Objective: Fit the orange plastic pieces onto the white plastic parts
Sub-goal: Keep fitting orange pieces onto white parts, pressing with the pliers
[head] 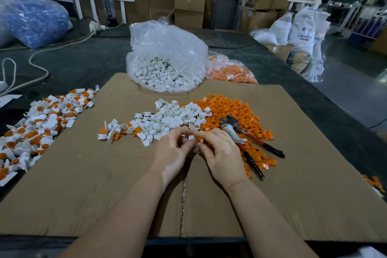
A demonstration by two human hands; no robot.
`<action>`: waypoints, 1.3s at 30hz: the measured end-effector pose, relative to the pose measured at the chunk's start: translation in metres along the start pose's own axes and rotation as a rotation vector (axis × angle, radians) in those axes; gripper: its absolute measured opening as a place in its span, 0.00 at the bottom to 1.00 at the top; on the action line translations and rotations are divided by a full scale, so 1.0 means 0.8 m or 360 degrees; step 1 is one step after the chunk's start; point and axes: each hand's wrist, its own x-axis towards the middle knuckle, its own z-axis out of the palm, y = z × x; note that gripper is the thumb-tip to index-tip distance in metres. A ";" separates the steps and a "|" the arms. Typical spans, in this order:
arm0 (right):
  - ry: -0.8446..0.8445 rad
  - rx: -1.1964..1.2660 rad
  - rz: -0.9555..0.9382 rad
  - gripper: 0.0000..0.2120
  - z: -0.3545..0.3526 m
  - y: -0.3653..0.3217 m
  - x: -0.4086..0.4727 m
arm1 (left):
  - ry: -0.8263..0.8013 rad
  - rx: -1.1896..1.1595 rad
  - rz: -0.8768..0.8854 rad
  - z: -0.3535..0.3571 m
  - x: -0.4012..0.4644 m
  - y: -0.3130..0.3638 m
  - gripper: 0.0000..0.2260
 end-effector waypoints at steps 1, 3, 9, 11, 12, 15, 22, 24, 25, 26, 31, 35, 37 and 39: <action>0.0006 -0.0005 0.0004 0.12 0.000 -0.001 0.000 | 0.0000 -0.0007 -0.0003 0.000 0.001 0.000 0.08; 0.0050 0.0007 0.0054 0.12 -0.003 -0.002 0.001 | 0.0008 -0.0015 -0.0010 0.000 0.001 -0.001 0.07; 0.0135 -0.0760 0.0797 0.18 -0.027 0.011 0.002 | 0.0012 -0.0150 -0.0079 0.000 0.002 -0.002 0.05; -0.0211 -0.0957 0.1144 0.22 -0.040 0.019 0.004 | 0.0017 -0.0148 -0.0070 0.000 0.003 -0.002 0.06; -0.0350 -0.0952 0.1233 0.23 -0.045 0.023 0.005 | 0.0018 -0.0170 -0.0072 -0.001 0.003 -0.001 0.06; -0.0517 -0.0960 0.1260 0.25 -0.052 0.026 0.009 | 0.0012 -0.0262 -0.0092 -0.001 0.004 -0.001 0.05; -0.0382 -0.1070 0.0895 0.18 -0.058 0.011 0.012 | 0.0037 -0.0385 -0.0191 -0.001 0.009 -0.002 0.03; -0.0412 -0.0816 0.0869 0.14 -0.061 0.001 0.017 | 0.0022 -0.0553 -0.0285 -0.002 0.012 0.000 0.03; -0.0470 -0.0648 0.0883 0.13 -0.063 -0.005 0.020 | 0.0023 -0.0651 -0.0336 -0.003 0.014 0.002 0.03; -0.0552 -0.0480 0.0904 0.13 -0.064 -0.009 0.023 | 0.0031 -0.0726 -0.0379 -0.003 0.015 0.004 0.04; -0.0859 0.0051 0.0952 0.17 -0.066 -0.020 0.030 | 0.0052 -0.0793 -0.0444 -0.006 0.019 0.012 0.06; -0.0971 0.0226 0.0973 0.12 -0.071 -0.029 0.031 | 0.0053 -0.0823 -0.0490 -0.008 0.020 0.017 0.06; -0.0991 0.0236 0.0941 0.12 -0.075 -0.033 0.033 | 0.0056 -0.0838 -0.0505 -0.010 0.020 0.018 0.05; -0.1026 0.0248 0.0919 0.13 -0.077 -0.036 0.035 | 0.0070 -0.0834 -0.0519 -0.011 0.021 0.017 0.05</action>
